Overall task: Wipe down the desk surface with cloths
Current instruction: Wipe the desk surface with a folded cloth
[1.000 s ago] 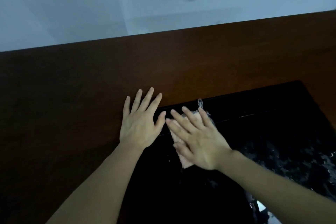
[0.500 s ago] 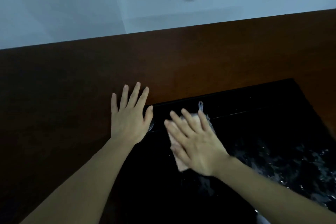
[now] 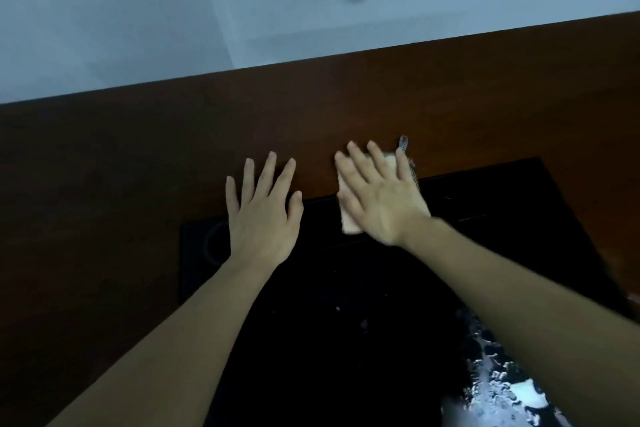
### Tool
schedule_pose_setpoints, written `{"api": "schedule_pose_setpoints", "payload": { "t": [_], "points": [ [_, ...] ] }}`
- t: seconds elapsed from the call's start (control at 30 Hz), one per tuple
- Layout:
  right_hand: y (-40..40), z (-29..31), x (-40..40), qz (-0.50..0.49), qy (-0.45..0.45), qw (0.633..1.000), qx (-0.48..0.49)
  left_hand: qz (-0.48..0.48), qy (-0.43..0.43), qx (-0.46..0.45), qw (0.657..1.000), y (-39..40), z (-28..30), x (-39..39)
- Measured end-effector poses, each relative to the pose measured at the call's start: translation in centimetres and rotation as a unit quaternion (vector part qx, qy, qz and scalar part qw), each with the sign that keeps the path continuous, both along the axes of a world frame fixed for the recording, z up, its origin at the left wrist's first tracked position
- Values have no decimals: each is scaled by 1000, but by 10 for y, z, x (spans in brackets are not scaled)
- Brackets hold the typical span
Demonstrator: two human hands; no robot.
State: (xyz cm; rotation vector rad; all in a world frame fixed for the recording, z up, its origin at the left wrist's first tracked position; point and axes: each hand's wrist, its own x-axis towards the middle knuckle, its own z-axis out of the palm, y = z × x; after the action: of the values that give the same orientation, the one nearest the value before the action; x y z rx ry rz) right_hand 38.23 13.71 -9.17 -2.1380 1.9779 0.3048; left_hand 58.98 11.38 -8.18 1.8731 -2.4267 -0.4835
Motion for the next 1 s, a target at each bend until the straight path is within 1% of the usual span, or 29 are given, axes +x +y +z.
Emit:
{"api": "schedule_pose_setpoints", "payload": {
  "t": [0.13,0.17,0.23,0.3,0.37,0.47,0.57,0.63,0.7,0.8,0.87,0.93,1.0],
  "points": [
    [78,-1,1,120,-32,992,13,12,22,-3,1000,0,-3,-24],
    [88,-1,-5,142,-43,989,17,15,27,-5,1000,0,-5,-28],
    [83,-3,-24,175,-46,983,27,23,25,0,999,2,-9,-34],
    [52,-2,-43,161,-43,986,18,30,5,4,1000,2,-13,-37],
    [7,-2,-63,102,-21,995,-12,35,-1,1,999,2,-14,-39],
    [-55,1,-86,30,-17,999,-4,37,7,0,999,2,-13,-40],
    [-69,0,-86,13,-29,1000,-3,41,13,-4,999,3,-14,-41],
    [-46,1,-75,28,-21,999,2,44,14,-7,999,4,-14,-41],
    [-3,-2,-62,91,-11,996,5,42,12,-7,999,3,-17,-38],
    [54,-4,-61,199,-49,979,13,42,8,-21,999,3,-19,-38],
    [60,-7,-74,246,-64,967,31,44,10,-29,999,4,-20,-39],
    [44,-6,-87,248,-79,965,27,48,10,-24,999,4,-19,-41],
    [14,-5,-98,191,-61,980,-14,54,12,-17,998,4,-18,-41]
  ]
}}
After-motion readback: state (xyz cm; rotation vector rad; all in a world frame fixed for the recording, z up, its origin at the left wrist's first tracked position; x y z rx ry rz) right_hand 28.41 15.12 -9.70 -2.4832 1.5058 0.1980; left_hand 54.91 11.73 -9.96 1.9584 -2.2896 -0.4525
